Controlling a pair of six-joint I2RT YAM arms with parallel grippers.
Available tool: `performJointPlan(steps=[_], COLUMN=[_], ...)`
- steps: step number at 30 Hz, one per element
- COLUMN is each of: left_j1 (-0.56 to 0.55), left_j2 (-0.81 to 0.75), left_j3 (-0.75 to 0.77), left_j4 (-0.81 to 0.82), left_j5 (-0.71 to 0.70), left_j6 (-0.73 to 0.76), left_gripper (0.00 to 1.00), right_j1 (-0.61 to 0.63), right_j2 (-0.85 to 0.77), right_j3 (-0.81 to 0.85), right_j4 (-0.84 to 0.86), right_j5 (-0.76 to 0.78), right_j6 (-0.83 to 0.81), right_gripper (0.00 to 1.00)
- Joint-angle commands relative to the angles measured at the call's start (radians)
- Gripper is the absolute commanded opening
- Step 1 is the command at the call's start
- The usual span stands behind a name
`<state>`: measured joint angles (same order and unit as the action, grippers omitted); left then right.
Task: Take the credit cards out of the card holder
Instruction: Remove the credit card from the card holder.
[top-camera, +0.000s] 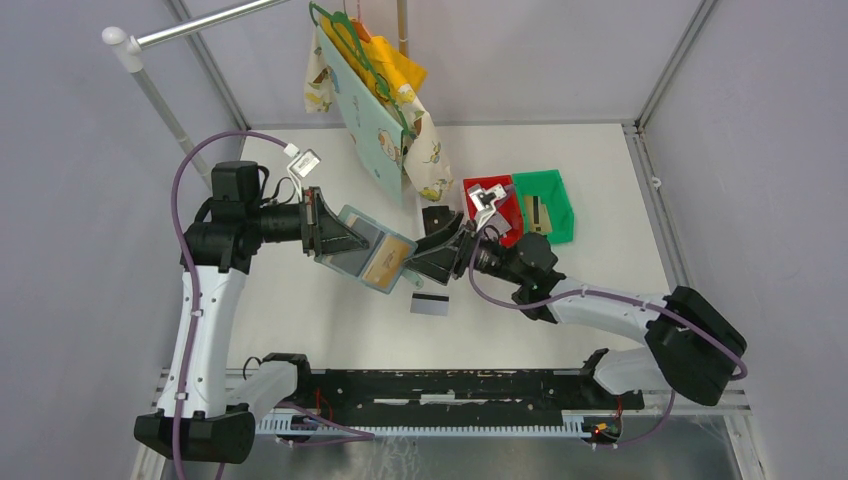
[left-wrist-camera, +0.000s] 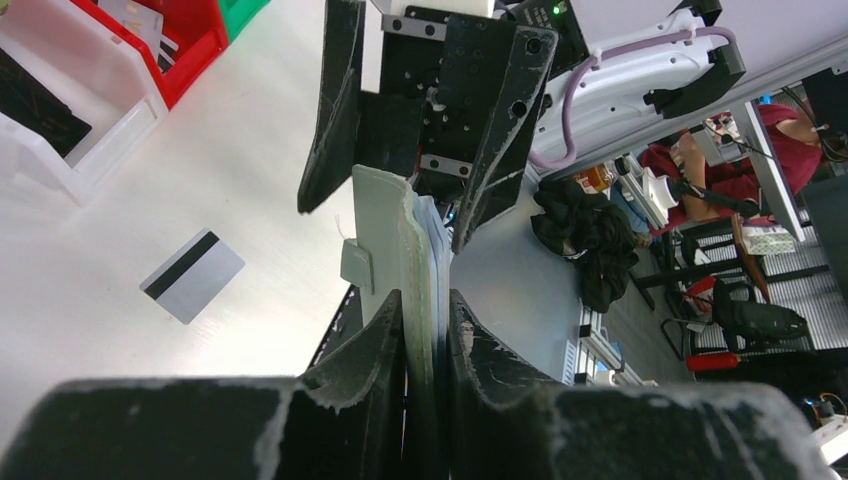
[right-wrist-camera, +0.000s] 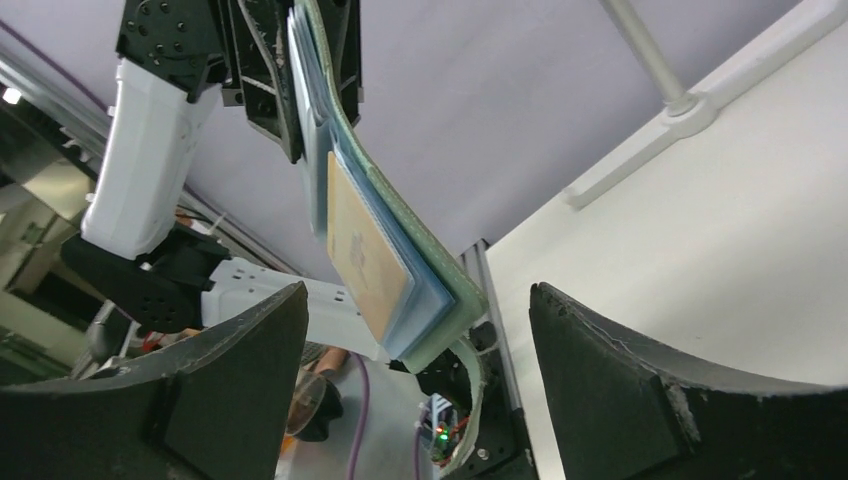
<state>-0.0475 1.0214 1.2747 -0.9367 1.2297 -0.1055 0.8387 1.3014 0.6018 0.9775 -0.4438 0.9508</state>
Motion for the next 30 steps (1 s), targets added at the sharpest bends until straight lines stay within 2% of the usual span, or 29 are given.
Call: performJointPlan(steps=[1, 3, 8, 9, 12, 15, 16, 17, 18, 20, 21, 23, 24, 26, 30], left_j1=[0.001, 0.000, 0.001, 0.001, 0.001, 0.001, 0.001, 0.001, 0.000, 0.001, 0.001, 0.001, 0.000, 0.001, 0.000], left_j2=[-0.022, -0.034, -0.050, -0.051, -0.056, -0.067, -0.069, -0.070, -0.069, -0.065, -0.066, -0.068, -0.071, -0.074, -0.060], left_j3=[0.029, 0.019, 0.016, 0.025, 0.028, 0.011, 0.004, 0.001, 0.006, 0.031, 0.045, 0.065, 0.075, 0.078, 0.065], left_j4=[0.060, 0.080, 0.125, 0.127, 0.137, 0.139, 0.138, 0.122, 0.082, -0.005, -0.042, -0.083, -0.094, -0.106, -0.127], left_j5=[0.050, 0.051, 0.056, 0.056, 0.057, 0.056, 0.050, 0.032, 0.001, -0.074, -0.119, -0.182, -0.198, -0.193, -0.136], left_j6=[-0.015, -0.028, -0.078, -0.079, -0.084, -0.079, -0.072, -0.050, -0.001, 0.147, 0.240, 0.349, 0.393, 0.462, 0.550], left_gripper=[0.02, 0.02, 0.02, 0.02, 0.02, 0.03, 0.13, 0.31, 0.47, 0.71, 0.80, 0.84, 0.85, 0.84, 0.78], right_j1=[0.039, 0.055, 0.083, 0.086, 0.086, 0.083, 0.074, 0.064, 0.049, 0.029, 0.028, 0.028, 0.028, 0.028, 0.038], right_j2=[0.077, 0.115, 0.160, 0.158, 0.155, 0.146, 0.135, 0.121, 0.097, 0.046, 0.020, 0.003, 0.003, 0.012, 0.046], right_j3=[-0.004, -0.003, -0.013, -0.029, -0.049, -0.039, -0.026, -0.003, 0.024, 0.118, 0.175, 0.306, 0.361, 0.424, 0.503], right_j4=[0.309, 0.405, 0.469, 0.493, 0.529, 0.542, 0.513, 0.468, 0.372, 0.069, -0.146, -0.533, -0.667, -0.819, -0.948], right_j5=[-0.017, -0.012, 0.005, 0.020, 0.044, 0.031, 0.007, -0.027, -0.074, -0.163, -0.197, -0.229, -0.249, -0.287, -0.390], right_j6=[0.155, 0.211, 0.248, 0.254, 0.279, 0.288, 0.283, 0.258, 0.219, 0.035, -0.087, -0.334, -0.431, -0.534, -0.627], right_gripper=[0.86, 0.82, 0.72, 0.67, 0.48, 0.17, 0.07, 0.00, 0.00, 0.00, 0.00, 0.00, 0.00, 0.00, 0.00])
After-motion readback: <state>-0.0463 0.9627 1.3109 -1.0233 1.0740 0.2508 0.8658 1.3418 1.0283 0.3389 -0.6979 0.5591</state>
